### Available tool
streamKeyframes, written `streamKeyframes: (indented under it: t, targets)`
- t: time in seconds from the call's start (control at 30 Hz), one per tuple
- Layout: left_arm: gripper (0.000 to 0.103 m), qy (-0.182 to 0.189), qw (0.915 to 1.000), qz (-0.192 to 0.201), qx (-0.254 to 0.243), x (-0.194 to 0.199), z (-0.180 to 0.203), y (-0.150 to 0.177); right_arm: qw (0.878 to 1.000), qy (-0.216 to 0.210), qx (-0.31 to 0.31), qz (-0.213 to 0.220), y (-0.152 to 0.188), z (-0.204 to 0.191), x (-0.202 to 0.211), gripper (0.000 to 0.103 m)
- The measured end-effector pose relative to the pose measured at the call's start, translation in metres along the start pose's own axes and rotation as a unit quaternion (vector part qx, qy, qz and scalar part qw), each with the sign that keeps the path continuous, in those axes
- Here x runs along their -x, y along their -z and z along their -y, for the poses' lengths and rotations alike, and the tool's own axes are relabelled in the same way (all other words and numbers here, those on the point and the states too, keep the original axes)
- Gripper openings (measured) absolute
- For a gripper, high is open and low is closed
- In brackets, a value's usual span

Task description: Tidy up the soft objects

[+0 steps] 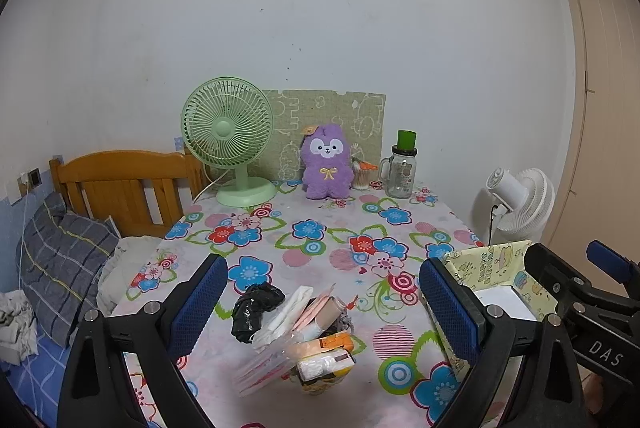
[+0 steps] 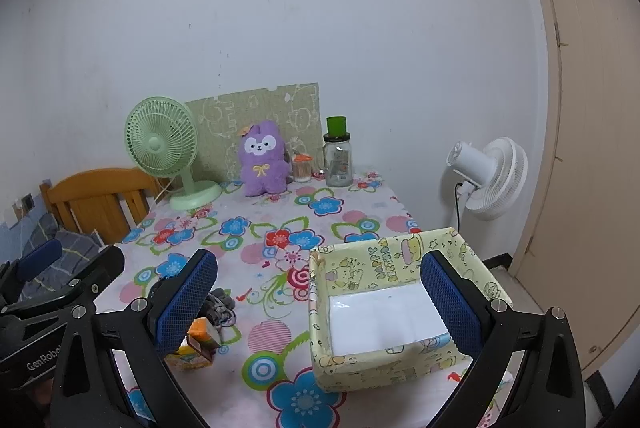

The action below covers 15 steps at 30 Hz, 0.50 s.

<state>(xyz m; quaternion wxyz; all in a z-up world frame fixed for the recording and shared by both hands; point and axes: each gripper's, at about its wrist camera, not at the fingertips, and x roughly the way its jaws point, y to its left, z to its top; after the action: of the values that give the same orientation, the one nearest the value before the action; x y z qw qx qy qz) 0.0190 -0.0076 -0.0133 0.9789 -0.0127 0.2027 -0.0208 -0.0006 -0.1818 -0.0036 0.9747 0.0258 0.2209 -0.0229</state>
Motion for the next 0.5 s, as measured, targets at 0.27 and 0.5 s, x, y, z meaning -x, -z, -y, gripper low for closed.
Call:
streamKeyframes:
  t: [0.27,0.5]
  targets:
    - [0.097,0.001,1.0,-0.005,0.001,-0.005,-0.004,0.003,1.0,0.001,0.003,-0.003,0.002,0.0,-0.001,0.103]
    - [0.097,-0.003,0.9999,-0.016,-0.003,-0.015,-0.01,0.011,1.0,-0.008,-0.001,-0.014,0.007,-0.007,-0.014,0.103]
